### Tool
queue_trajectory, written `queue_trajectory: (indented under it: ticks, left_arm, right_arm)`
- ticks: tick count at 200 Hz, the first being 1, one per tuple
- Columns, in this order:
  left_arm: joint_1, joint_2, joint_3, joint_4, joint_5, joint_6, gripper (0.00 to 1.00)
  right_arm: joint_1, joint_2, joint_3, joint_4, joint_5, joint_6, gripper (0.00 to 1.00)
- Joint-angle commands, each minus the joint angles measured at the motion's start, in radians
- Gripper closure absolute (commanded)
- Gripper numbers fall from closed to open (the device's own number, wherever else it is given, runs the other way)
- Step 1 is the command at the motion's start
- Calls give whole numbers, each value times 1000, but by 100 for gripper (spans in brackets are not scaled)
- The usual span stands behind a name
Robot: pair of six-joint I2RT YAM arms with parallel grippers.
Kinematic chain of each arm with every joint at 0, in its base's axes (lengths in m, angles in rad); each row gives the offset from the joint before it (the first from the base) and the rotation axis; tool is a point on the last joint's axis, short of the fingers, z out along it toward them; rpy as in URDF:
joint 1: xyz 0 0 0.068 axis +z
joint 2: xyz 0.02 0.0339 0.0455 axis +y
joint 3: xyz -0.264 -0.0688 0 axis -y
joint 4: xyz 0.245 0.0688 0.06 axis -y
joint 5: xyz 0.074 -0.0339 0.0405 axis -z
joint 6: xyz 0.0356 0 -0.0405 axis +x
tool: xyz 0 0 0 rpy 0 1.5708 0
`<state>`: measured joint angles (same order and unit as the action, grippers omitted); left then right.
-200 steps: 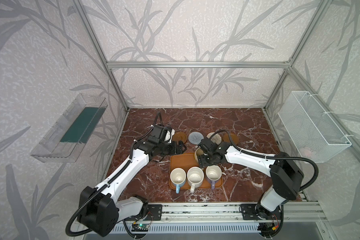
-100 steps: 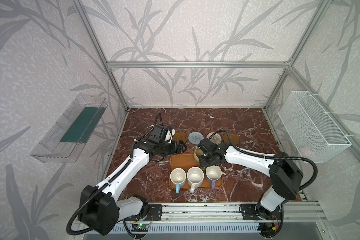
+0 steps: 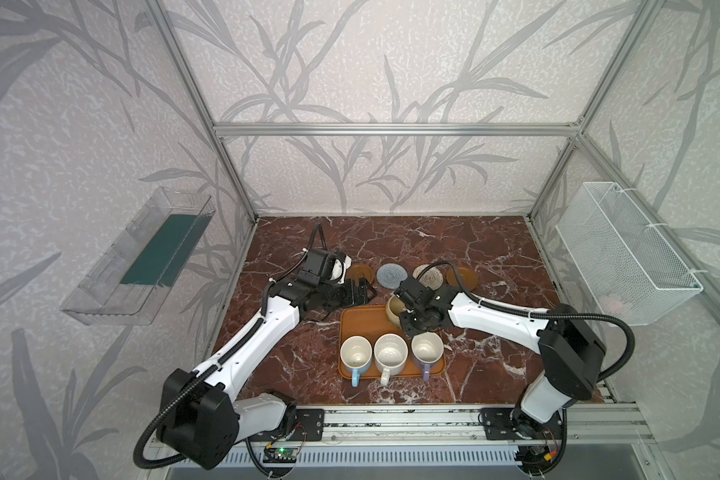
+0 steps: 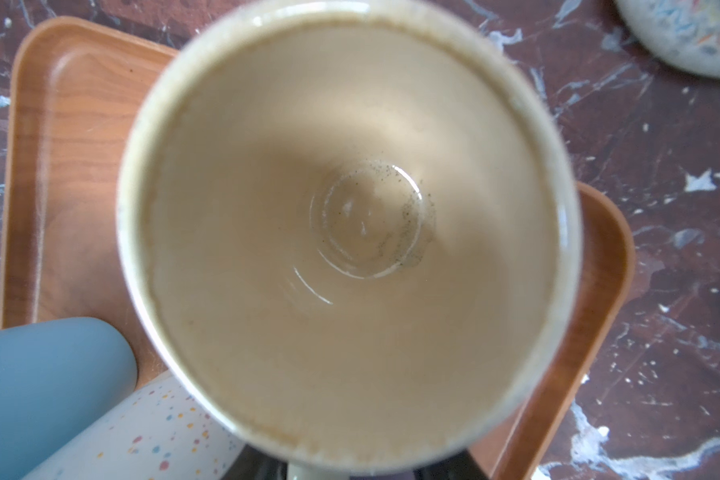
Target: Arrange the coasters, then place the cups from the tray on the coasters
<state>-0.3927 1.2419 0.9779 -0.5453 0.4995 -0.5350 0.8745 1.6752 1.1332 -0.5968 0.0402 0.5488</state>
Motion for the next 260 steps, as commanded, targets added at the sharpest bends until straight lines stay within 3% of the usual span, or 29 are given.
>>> queue_trajectory:
  ticks: [1, 93, 183, 260]
  left_arm:
    - [-1, 3, 9, 4, 7, -4, 2]
    - [-1, -1, 3, 4, 2, -2, 2]
    - [-2, -12, 17, 3, 1, -6, 2]
    - [-1, -11, 15, 15, 5, -12, 2]
  right_arm:
    - [5, 11, 11, 61, 10, -10, 61]
    - [5, 2, 25, 79, -2, -30, 77]
    - [9, -6, 66, 74, -30, -49, 100]
    - [9, -56, 62, 84, -18, -46, 100]
